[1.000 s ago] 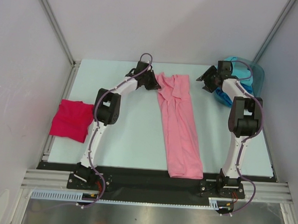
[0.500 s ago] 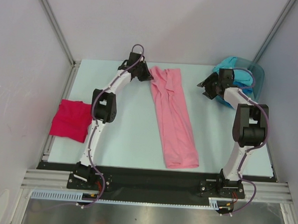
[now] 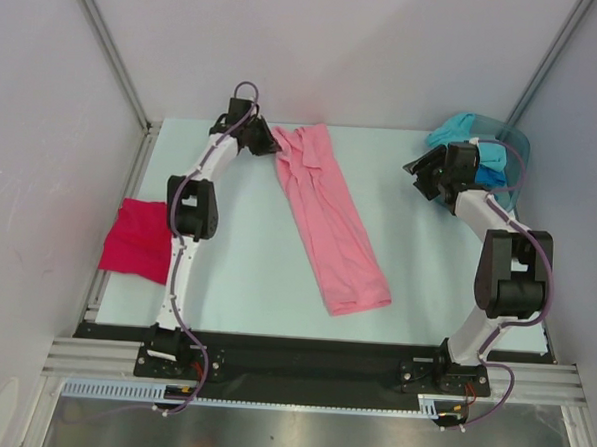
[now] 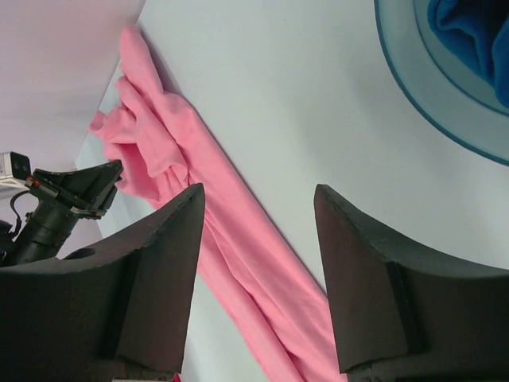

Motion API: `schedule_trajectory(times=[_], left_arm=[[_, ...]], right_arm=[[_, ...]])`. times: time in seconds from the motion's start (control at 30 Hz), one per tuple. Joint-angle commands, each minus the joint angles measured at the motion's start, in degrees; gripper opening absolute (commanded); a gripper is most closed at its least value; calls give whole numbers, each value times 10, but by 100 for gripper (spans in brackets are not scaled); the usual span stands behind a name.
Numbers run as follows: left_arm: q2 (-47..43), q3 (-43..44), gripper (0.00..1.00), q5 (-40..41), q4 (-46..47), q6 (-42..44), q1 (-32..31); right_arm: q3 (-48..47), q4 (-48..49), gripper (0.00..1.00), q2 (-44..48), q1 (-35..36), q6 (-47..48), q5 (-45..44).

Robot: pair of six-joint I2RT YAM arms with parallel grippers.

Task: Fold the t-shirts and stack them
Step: Fold the tshirt

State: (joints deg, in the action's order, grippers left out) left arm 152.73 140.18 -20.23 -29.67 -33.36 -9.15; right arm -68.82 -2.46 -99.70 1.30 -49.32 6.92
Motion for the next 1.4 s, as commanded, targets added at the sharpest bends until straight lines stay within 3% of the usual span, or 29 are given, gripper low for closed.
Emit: schedule_trajectory(times=[0.0, 0.17, 0.23, 0.3, 0.37, 0.53, 0.7, 0.83, 0.97, 1.1, 1.37], left_arm=[[19, 32, 18, -47, 12, 18, -49], [41, 29, 18, -64, 21, 7, -111], [35, 13, 20, -57, 24, 3, -125], [20, -13, 33, -42, 33, 4, -130], [-15, -61, 38, -22, 42, 6, -130], [-53, -112, 35, -4, 42, 21, -114], [-49, -95, 34, -7, 23, 34, -105], [-50, -88, 39, -10, 21, 30, -109], [-88, -135, 57, 23, 30, 37, -109], [-160, -226, 66, 67, 72, 36, -98], [-309, -368, 69, 148, 106, 31, -60]], right_arm=[[8, 39, 61, 28, 5, -7, -10], [8, 33, 61, 28, 13, -9, -9], [-7, -11, 61, 19, 15, -3, -9], [-26, -68, 61, 13, 21, 4, -17], [-16, -77, 62, 20, 25, 5, -34], [18, -65, 61, 34, 14, -2, -26], [29, -58, 61, 57, 14, -3, -29], [33, -36, 61, 50, 12, 3, -8], [-2, 7, 61, -13, 12, 5, 34], [-69, 17, 61, -103, 22, 9, 49], [-262, -32, 61, -275, 46, 41, 90]])
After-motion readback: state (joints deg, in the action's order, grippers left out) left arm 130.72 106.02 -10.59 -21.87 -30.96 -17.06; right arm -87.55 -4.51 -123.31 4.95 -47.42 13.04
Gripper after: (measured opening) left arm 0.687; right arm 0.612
